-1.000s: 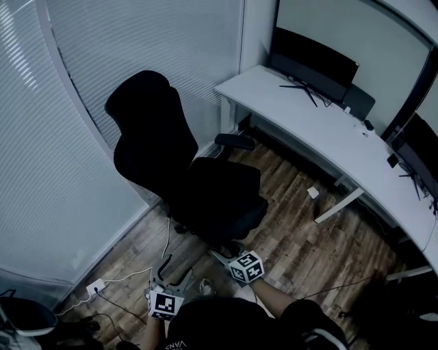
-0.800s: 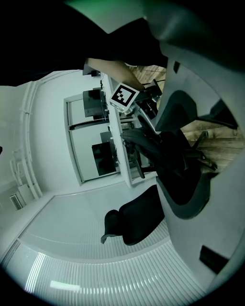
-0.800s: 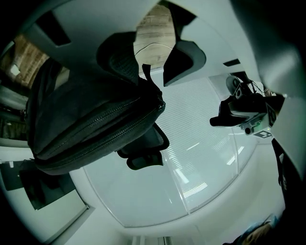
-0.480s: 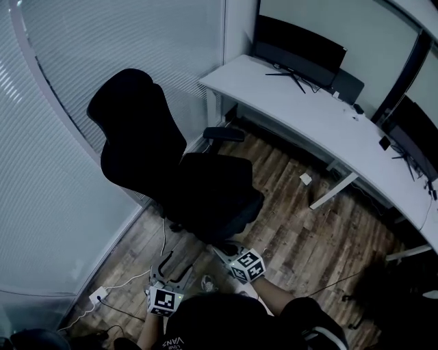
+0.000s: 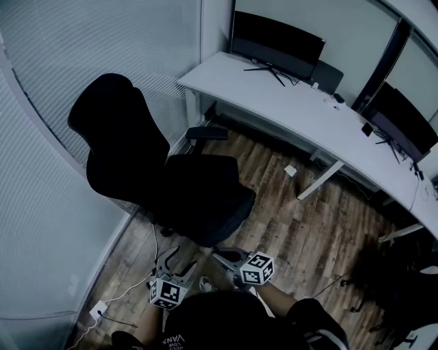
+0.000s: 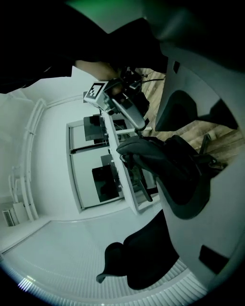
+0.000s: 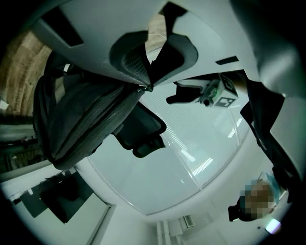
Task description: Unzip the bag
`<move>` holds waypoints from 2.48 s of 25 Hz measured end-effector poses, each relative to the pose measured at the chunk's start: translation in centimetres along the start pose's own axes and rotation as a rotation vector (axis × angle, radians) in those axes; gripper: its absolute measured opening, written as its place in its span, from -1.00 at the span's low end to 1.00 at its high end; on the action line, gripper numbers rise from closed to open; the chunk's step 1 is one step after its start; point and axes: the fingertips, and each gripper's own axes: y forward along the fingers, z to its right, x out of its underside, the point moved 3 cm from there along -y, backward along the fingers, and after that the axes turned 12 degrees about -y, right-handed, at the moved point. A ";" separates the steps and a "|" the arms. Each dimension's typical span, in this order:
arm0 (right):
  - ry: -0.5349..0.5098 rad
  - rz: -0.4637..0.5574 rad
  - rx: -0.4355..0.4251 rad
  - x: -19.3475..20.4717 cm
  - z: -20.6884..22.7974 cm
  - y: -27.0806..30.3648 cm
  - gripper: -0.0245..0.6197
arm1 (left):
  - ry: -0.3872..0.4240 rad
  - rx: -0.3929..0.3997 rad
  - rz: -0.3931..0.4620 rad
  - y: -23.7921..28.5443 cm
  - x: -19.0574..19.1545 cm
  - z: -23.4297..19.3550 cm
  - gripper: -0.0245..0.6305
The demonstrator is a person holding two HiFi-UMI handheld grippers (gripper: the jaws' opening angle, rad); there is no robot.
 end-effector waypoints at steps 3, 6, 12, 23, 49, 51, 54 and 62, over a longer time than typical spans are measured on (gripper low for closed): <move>0.041 0.036 0.020 -0.5 0.2 0.1 -0.78 | 0.072 0.058 -0.004 1.2 0.4 0.0 -0.04; 0.073 0.068 0.024 -0.8 0.0 0.2 -0.78 | 0.177 0.100 -0.006 2.3 0.9 0.3 -0.03; 0.120 0.113 0.015 -1.8 -0.2 0.9 -0.78 | 0.294 0.131 0.010 4.8 0.8 0.3 0.00; 0.110 0.115 -0.098 -4.7 1.4 1.5 -0.78 | 0.266 0.086 0.021 9.5 -1.7 0.3 0.00; 0.191 0.110 -0.232 -13.3 9.7 -2.2 -0.78 | -0.078 -0.275 -0.023 12.5 -8.0 -4.0 -0.63; 0.198 0.108 -0.240 -13.7 10.4 -2.7 -0.78 | -0.107 -0.300 -0.030 12.8 -8.3 -4.0 -0.63; 0.208 0.108 -0.254 -14.4 11.5 -3.1 -0.78 | -0.151 -0.338 -0.041 13.0 -8.8 -4.3 -0.63; 0.211 0.090 -0.289 -15.8 14.9 -4.3 -0.78 | -0.216 -0.439 -0.057 14.5 -10.0 -4.5 -0.63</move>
